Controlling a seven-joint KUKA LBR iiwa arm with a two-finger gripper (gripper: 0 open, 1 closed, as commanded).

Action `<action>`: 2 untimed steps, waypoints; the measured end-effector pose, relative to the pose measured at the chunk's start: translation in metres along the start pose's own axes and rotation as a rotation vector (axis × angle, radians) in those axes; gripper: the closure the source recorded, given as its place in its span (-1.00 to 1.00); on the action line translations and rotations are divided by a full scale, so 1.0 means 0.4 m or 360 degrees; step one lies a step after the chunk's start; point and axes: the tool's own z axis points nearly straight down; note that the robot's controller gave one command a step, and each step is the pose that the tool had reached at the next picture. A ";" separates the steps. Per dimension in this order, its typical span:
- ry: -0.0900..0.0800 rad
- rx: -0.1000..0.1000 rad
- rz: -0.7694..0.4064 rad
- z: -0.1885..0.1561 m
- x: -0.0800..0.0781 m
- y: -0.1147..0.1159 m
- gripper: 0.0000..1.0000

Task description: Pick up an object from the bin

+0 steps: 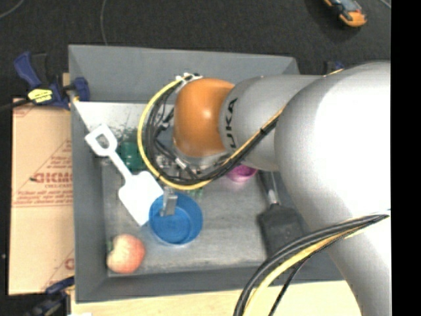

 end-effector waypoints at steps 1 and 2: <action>0.0015 0.0010 -0.0163 0.001 0.092 -0.059 -1.00; 0.0011 0.0004 -0.0103 -0.005 0.062 -0.052 -1.00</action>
Offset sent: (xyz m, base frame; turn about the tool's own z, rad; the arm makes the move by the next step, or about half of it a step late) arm -0.0068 -0.0169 0.0061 -0.0122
